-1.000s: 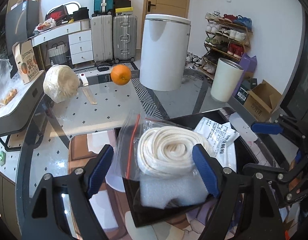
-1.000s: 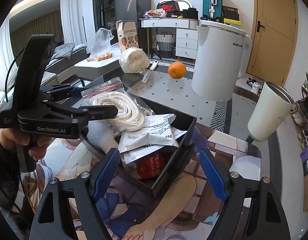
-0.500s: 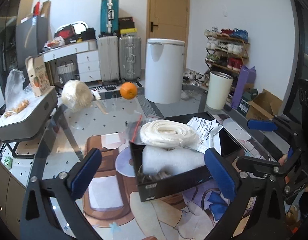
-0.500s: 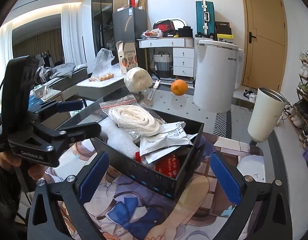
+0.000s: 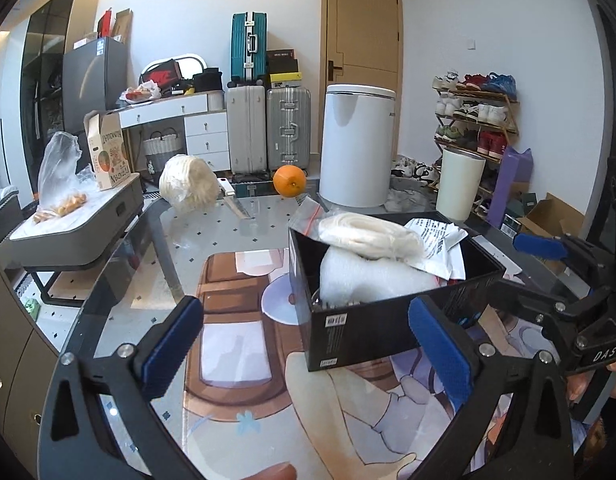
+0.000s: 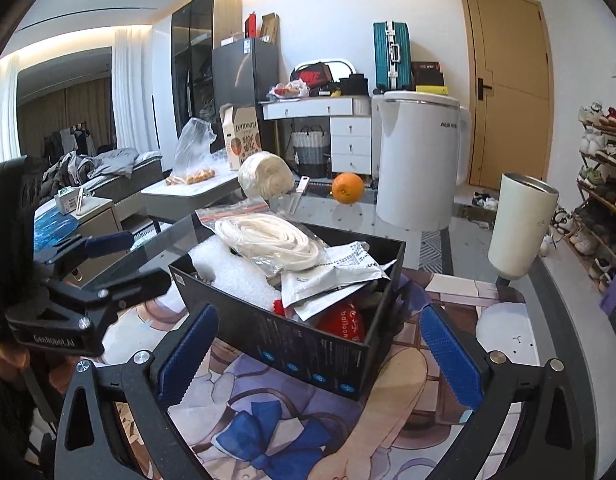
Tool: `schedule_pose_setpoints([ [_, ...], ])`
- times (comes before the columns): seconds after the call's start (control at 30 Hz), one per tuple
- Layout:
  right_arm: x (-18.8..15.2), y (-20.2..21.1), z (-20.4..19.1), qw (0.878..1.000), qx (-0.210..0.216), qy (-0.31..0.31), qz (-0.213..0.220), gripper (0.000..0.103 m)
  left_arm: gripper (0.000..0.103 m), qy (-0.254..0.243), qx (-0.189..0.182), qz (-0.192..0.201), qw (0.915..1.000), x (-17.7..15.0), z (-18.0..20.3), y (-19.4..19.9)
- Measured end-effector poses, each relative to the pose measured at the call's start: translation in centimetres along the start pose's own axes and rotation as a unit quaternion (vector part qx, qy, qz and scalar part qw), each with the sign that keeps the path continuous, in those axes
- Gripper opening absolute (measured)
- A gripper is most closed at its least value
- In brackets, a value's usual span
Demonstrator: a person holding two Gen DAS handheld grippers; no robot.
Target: Organize soft objects
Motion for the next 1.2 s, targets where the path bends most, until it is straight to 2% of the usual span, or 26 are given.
schedule_pose_setpoints([
  [0.37, -0.4, 0.5, -0.3, 1.0, -0.009, -0.001, 0.025, 0.102, 0.103, 0.001, 0.016, 0.024, 0.9996, -0.6, -0.2, 0.7],
  [0.73, -0.7, 1.3, -1.1, 0.999, -0.023, 0.012, 0.043, 0.102, 0.103, 0.014, 0.01, 0.025, 0.9995, -0.7, -0.6, 0.6],
  [1.2, -0.6, 0.9, -0.6, 0.999, -0.018, 0.0, 0.034, 0.102, 0.103, 0.012, 0.014, 0.028, 0.9994, -0.8, -0.7, 0.7],
])
Point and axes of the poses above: each gripper's, at about its wrist camera, not at the fingertips, and y roughly against the way its jaws point, z to its right, x to its top, the point moved 4 cm from there along -y, roughly the way its jaws point, and after that the axes turned 12 degrees about -z, right-handed, at the moved point
